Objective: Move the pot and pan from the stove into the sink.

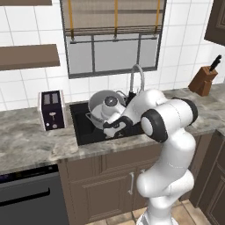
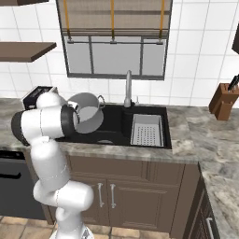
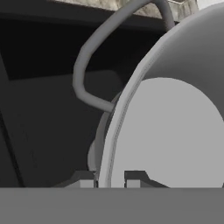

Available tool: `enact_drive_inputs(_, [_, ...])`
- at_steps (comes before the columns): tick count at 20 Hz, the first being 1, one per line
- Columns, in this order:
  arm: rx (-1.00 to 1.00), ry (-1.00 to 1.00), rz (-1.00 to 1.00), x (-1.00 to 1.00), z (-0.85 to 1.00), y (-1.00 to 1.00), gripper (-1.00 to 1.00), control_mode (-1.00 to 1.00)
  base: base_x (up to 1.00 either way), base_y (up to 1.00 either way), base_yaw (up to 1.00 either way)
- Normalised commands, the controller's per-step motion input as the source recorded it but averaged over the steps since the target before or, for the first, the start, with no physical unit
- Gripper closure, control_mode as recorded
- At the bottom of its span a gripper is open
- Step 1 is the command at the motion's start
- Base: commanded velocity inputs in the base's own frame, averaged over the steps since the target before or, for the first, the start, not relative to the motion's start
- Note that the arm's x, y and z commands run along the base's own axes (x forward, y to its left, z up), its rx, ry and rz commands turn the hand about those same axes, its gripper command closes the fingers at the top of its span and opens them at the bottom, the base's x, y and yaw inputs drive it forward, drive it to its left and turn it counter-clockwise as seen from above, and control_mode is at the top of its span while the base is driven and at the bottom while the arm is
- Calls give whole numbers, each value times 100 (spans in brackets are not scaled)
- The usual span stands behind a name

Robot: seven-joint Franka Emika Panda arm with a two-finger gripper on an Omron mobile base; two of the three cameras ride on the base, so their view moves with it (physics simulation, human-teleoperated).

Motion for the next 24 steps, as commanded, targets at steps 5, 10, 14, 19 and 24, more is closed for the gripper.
enact_drive_inputs(5, [0, 0, 0, 49, -33, 10, 100, -100, 0, 0, 0])
enact_drive_inputs(10, [-1, 0, 0, 38, -41, 11, 100, -100, 0, 0, 0])
enact_drive_inputs(14, [0, 0, -1, 30, -40, 10, 100, -100, 0, 0, 0])
enact_drive_inputs(19, [-1, 0, 0, 31, -47, 10, 100, -100, 0, 0, 0])
enact_drive_inputs(24, [-1, 0, 0, 31, -43, 7, 100, -100, 0, 0, 0])
